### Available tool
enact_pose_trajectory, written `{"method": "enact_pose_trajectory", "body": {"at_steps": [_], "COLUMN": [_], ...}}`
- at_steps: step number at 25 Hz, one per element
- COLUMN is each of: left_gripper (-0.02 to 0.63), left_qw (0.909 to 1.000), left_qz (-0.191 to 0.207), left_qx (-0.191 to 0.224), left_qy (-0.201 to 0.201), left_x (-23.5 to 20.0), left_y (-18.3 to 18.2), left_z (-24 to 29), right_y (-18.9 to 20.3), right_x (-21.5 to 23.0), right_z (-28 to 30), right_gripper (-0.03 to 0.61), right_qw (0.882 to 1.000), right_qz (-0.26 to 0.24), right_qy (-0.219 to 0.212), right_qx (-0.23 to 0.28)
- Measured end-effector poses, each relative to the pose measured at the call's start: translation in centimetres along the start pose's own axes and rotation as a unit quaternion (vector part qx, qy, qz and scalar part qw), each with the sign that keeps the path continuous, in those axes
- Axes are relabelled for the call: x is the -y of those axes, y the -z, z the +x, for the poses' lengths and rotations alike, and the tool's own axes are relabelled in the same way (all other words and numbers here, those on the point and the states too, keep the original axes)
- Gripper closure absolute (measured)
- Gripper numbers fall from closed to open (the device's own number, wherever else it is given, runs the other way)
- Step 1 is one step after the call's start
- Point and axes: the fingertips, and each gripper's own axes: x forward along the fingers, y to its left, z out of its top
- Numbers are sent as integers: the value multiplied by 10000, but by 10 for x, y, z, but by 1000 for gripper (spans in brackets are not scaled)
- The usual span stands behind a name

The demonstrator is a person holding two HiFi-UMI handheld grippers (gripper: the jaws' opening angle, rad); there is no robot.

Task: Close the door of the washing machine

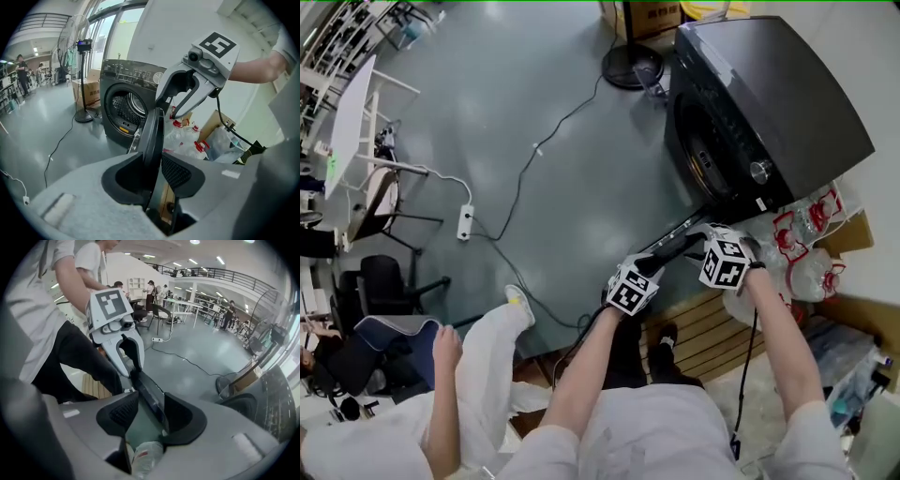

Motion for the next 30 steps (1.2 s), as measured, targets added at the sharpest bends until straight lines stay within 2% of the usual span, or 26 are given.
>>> {"method": "enact_pose_trajectory", "body": {"at_steps": [4,8,9,11,17,22,30], "left_gripper": [491,491,491,491,488,482,468], "left_qw": [9998,9993,9991,9989,9984,9973,9973], "left_qz": [43,87,96,100,34,85,-36], "left_qx": [-147,-145,-166,-231,-369,-476,-513], "left_qy": [150,341,368,400,426,556,521], "left_x": [-8,-15,-18,-23,-35,-43,-69], "left_y": [-4,-9,-10,-11,-10,-20,-27], "left_z": [5,4,3,1,0,7,3], "right_y": [5,3,2,0,-6,-1,-14], "right_x": [2,9,13,19,24,37,55], "right_z": [11,22,24,24,31,30,36], "right_gripper": [383,395,430,437,437,439,437], "right_qw": [9992,9996,9997,9992,9976,9970,9939], "right_qz": [111,168,204,362,641,587,939], "right_qy": [-333,-82,23,136,174,169,388], "right_qx": [-216,-199,-145,-60,-191,-465,-419]}}
